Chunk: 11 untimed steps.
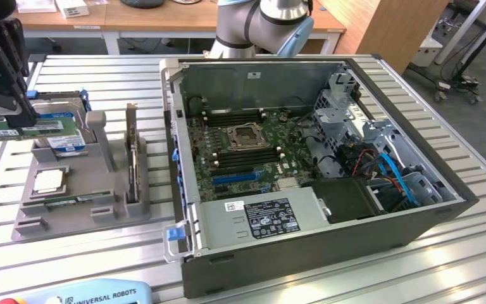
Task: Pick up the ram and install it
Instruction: 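Pick up the ram and move it above insertion slot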
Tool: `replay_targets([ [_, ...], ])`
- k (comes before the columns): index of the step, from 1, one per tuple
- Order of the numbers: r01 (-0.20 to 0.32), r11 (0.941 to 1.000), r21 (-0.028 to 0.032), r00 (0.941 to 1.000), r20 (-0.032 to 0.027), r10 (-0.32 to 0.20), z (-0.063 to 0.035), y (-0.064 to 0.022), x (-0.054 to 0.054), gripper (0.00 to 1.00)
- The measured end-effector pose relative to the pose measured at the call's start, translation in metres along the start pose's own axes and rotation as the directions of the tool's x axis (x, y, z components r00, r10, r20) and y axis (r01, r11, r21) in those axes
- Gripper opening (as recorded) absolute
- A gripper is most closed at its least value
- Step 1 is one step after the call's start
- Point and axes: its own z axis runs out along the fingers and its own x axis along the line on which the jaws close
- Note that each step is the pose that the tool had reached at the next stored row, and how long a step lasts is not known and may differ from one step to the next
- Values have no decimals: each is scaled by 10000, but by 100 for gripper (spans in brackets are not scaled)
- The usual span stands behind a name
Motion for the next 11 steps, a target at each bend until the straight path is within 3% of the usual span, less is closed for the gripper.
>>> replay_targets([
  [11,0,10000,0,10000,0,0,-36,2,-1,12],
])
